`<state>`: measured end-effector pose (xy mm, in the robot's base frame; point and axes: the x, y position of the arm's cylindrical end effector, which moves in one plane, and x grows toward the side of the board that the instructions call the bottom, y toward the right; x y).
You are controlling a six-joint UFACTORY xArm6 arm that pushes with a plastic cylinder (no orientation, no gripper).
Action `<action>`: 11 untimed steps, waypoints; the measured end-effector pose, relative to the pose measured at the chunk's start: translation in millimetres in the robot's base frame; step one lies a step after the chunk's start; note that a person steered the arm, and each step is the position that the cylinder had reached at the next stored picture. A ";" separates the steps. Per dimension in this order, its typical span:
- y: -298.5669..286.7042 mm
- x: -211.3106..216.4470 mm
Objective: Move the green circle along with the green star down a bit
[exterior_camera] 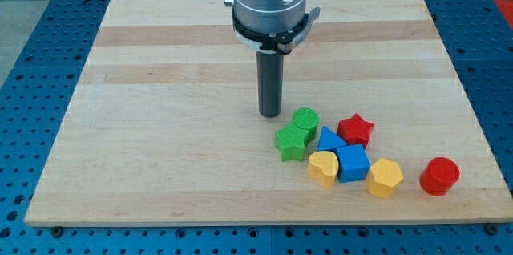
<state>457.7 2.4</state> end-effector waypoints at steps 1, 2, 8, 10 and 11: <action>41.3 -40.7; 51.4 -43.1; 17.7 20.2; 12.5 21.8; 17.9 -23.5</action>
